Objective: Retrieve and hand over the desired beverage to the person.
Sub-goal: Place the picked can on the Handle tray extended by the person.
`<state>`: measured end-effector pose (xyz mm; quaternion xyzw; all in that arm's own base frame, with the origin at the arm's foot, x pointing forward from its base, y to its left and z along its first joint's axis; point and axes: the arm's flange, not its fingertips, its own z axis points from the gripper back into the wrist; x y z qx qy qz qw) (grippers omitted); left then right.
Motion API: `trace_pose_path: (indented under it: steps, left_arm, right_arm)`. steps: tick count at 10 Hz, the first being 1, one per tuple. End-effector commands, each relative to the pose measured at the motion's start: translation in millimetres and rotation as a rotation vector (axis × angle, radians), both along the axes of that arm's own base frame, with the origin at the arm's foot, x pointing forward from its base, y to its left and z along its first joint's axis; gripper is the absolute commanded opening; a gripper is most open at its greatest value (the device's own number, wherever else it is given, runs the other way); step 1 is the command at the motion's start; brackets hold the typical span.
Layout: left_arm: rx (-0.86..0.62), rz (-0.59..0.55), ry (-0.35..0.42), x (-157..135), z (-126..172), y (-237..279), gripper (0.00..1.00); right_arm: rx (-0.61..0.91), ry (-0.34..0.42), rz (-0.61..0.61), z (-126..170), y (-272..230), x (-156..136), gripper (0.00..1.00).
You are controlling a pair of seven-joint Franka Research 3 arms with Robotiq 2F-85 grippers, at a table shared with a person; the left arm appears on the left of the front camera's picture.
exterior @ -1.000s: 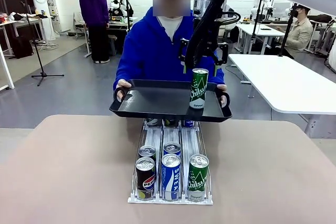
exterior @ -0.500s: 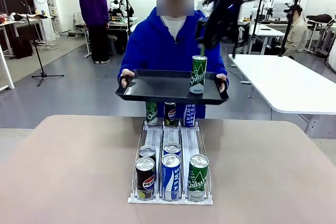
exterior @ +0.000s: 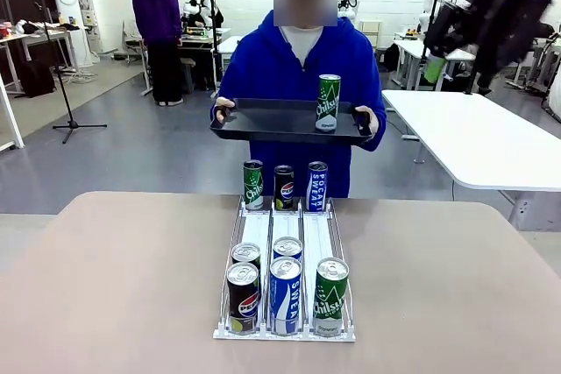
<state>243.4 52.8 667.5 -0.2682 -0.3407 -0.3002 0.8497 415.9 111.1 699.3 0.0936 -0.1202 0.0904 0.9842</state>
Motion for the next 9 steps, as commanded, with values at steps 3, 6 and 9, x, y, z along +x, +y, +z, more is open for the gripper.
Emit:
trace_pose_path:
  steps: [3, 6, 9]
  left_arm:
    - [-0.005, -0.020, -0.009, -0.3, 0.0, 1.1, 1.00]
    - [-0.005, -0.020, -0.009, -0.3, 0.0, 1.1, 1.00]
    - [-0.005, -0.020, -0.009, -0.3, 0.0, 1.1, 1.00]
  right_arm:
    - [0.028, -0.006, 0.014, -13.7, -7.4, -7.8, 1.00]
    - [0.028, -0.006, 0.014, -13.7, -7.4, -7.8, 1.00]
    - [0.135, -0.177, 0.105, -9.5, -27.2, -18.0, 1.00]
